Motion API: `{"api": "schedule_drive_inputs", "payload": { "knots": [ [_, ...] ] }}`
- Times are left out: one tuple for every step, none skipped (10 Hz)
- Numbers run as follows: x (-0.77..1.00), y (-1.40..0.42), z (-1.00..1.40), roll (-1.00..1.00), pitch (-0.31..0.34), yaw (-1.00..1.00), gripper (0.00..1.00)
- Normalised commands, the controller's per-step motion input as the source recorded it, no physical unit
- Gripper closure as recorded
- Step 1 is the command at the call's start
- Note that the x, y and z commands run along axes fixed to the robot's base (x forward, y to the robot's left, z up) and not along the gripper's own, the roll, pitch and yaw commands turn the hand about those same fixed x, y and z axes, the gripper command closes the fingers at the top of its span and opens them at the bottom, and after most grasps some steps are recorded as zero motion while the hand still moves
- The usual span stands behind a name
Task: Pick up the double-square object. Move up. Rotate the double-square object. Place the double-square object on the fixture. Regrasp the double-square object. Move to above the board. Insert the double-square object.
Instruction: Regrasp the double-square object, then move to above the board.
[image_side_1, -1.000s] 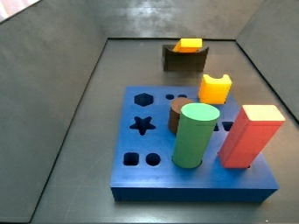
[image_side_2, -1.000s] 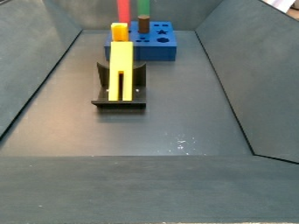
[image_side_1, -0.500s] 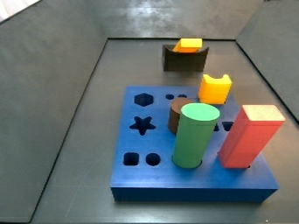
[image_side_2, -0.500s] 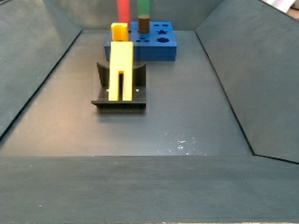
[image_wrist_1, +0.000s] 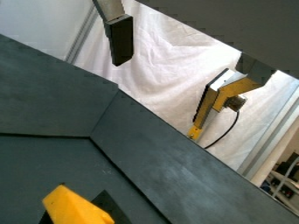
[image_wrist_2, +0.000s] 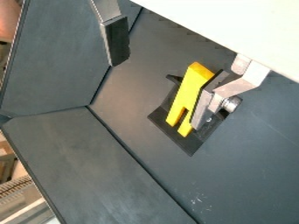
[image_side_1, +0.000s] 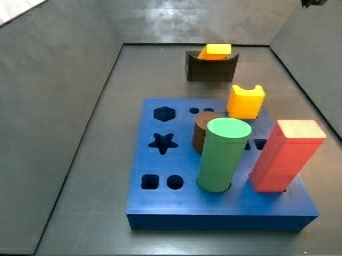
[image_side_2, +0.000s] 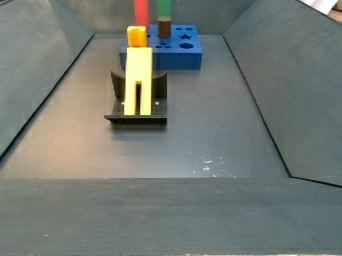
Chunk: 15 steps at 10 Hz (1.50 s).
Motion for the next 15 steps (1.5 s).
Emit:
{"api": "schedule_drive_inputs", "payload": {
  "knots": [
    [0.04,0.05,-1.0,0.14,0.019,0.22,0.0],
    [0.05,0.04,-1.0,0.13,-0.023,0.19,0.0],
    [0.06,0.04,-1.0,0.11,-0.078,0.16,0.0],
    [0.07,0.04,-1.0,0.09,-0.108,0.12,0.0],
    [0.08,0.04,-1.0,0.08,-0.123,0.1,0.0],
    [0.09,0.03,-1.0,0.09,-0.133,0.04,0.0],
    [0.1,0.02,-1.0,0.09,-0.129,0.0,0.0],
    [0.1,0.02,-1.0,0.09,-0.114,-0.02,0.0],
    [0.1,0.02,-0.9,0.08,-0.094,-0.04,0.0],
    [0.09,0.01,-0.73,0.08,-0.072,-0.05,0.0],
    [0.08,0.0,-0.5,0.07,-0.04,-0.06,0.0],
    [0.07,0.0,-0.34,0.08,-0.017,-0.05,0.0],
    [0.0,0.0,0.0,0.0,0.0,0.0,1.0],
    [-0.11,-0.01,1.0,0.22,0.087,0.1,1.0],
    [-0.11,-0.01,1.0,0.21,0.08,0.1,1.0]
  ]
}}
